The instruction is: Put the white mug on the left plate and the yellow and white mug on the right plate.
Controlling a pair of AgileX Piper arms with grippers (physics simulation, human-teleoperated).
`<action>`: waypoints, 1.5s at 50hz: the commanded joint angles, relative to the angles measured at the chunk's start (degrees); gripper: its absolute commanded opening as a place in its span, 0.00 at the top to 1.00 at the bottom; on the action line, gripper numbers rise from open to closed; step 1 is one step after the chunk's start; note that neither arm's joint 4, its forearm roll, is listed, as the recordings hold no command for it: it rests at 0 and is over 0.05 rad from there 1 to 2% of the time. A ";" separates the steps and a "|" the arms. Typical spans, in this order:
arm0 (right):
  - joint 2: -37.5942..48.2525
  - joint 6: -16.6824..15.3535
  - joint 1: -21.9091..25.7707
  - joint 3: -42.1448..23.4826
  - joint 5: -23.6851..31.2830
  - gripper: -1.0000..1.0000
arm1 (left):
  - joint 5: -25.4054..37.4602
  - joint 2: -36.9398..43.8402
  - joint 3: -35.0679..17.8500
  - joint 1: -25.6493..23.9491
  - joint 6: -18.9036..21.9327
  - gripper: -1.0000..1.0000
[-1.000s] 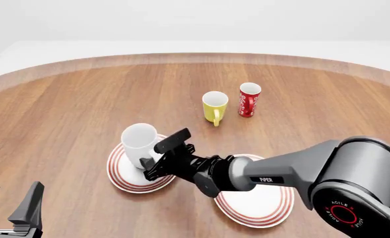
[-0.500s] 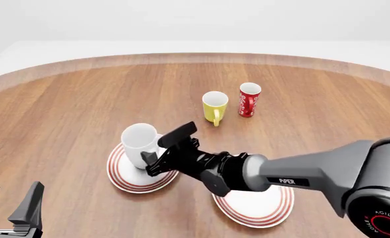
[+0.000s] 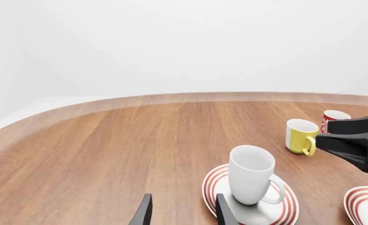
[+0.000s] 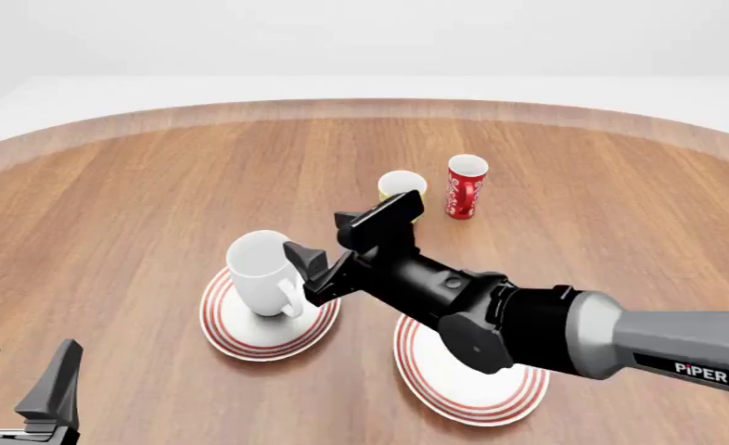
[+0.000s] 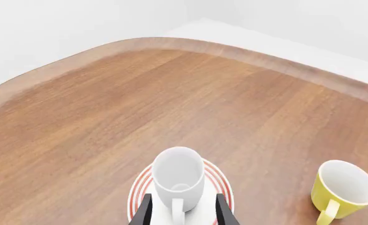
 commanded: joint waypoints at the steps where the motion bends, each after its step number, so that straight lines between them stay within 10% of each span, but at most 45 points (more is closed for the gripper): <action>1: -10.13 -2.65 -1.71 6.83 -4.32 0.00 | 0.00 0.00 0.00 0.00 0.00 0.00; 40: -32.57 0.98 -13.67 19.60 -10.47 0.00 | 0.00 0.00 0.00 0.00 0.00 0.00; 75: -13.78 2.77 -21.36 8.98 -6.39 0.00 | 0.00 0.00 0.00 0.00 0.00 0.00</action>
